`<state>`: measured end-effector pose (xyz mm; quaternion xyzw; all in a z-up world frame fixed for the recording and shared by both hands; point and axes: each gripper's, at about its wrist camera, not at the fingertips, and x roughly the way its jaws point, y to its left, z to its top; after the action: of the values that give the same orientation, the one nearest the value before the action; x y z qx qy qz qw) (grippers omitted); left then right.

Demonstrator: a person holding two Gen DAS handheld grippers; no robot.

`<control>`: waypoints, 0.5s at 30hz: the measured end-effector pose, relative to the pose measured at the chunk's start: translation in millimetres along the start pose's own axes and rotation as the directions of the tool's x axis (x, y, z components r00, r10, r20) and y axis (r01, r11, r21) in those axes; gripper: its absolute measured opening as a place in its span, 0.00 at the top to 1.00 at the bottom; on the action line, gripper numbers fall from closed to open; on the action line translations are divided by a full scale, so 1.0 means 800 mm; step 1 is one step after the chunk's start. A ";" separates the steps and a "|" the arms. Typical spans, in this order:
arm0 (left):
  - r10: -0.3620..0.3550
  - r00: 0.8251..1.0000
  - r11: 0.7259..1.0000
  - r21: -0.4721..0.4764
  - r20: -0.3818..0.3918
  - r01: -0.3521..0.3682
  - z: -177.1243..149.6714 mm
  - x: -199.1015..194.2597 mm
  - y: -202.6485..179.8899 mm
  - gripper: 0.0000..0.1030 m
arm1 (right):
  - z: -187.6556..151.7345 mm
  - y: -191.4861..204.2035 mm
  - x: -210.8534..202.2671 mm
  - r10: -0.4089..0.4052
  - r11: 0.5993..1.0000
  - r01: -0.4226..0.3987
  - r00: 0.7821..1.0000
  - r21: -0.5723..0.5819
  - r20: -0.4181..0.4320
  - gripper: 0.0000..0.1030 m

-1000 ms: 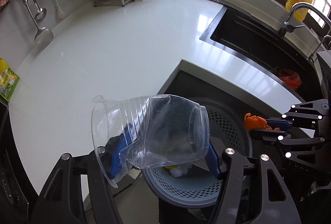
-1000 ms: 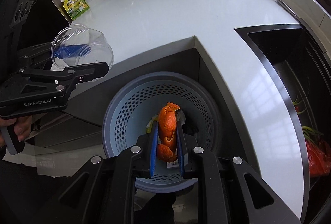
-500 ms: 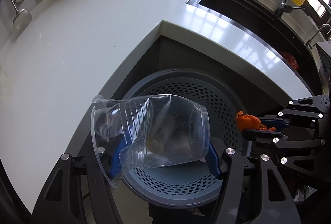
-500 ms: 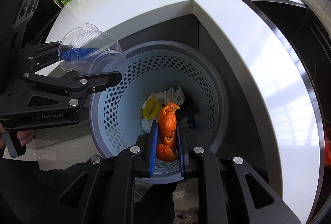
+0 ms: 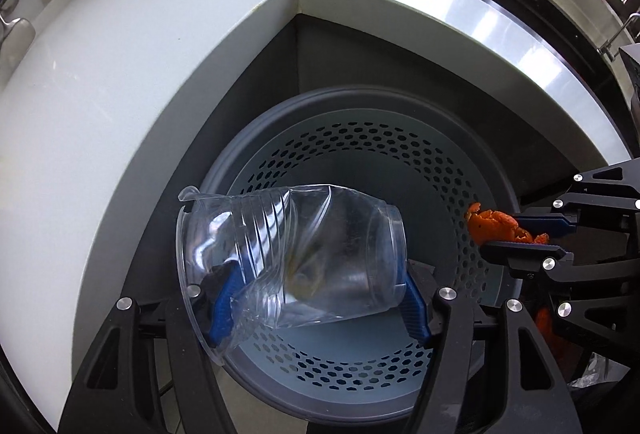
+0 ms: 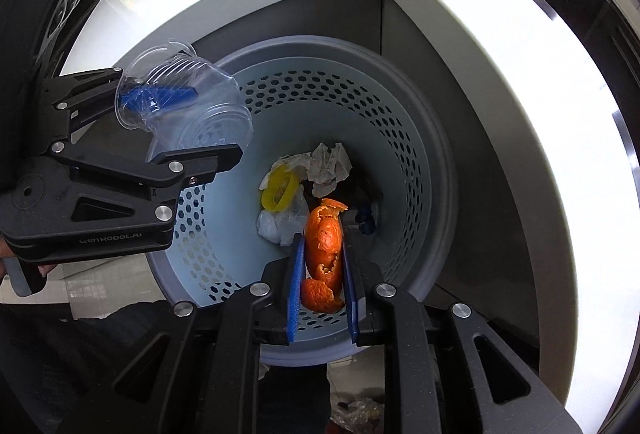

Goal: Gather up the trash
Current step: 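Open both grippers above the bin to drop the peel and cup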

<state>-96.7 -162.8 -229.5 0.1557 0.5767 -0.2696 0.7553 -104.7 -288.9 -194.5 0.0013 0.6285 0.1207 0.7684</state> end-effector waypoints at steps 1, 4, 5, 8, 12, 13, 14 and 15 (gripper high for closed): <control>-0.003 1.000 1.000 0.005 -0.005 0.003 0.001 0.004 -0.002 0.38 | 0.000 0.001 0.003 -0.005 1.000 0.005 1.000 -0.005 -0.004 0.83; -0.009 1.000 1.000 0.015 -0.019 0.009 0.005 0.013 0.000 0.37 | 0.002 -0.001 0.009 -0.005 1.000 0.005 1.000 -0.004 -0.014 0.83; -0.012 1.000 1.000 0.015 -0.024 0.012 0.006 0.015 0.001 0.36 | 0.001 -0.002 0.011 -0.007 1.000 0.007 1.000 -0.006 -0.018 0.82; -0.022 0.999 1.000 0.014 -0.036 0.022 0.010 0.026 0.008 0.36 | 0.001 -0.004 0.017 -0.004 1.000 0.004 1.000 0.001 -0.029 0.81; -0.019 0.999 1.000 0.012 -0.030 0.020 0.015 0.028 0.010 0.18 | 0.000 -0.006 0.026 -0.014 1.000 0.015 0.999 0.006 -0.037 0.56; -0.018 0.999 1.000 0.014 -0.029 0.019 0.016 0.028 0.009 0.14 | -0.001 -0.006 0.026 -0.018 1.000 0.018 0.999 0.009 -0.033 0.48; -0.019 0.999 1.000 0.017 -0.032 0.020 0.016 0.029 0.009 0.12 | -0.001 -0.006 0.027 -0.014 1.000 0.015 0.999 0.012 -0.034 0.47; -0.015 0.999 1.000 0.019 -0.032 0.016 0.017 0.029 0.008 0.09 | 0.000 -0.006 0.028 -0.009 1.000 0.009 0.999 0.014 -0.040 0.47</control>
<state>-78.1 -170.3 -248.5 0.1630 0.5872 -0.2784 0.7423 -100.0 -289.6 -217.1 0.0014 0.6444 0.1128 0.7563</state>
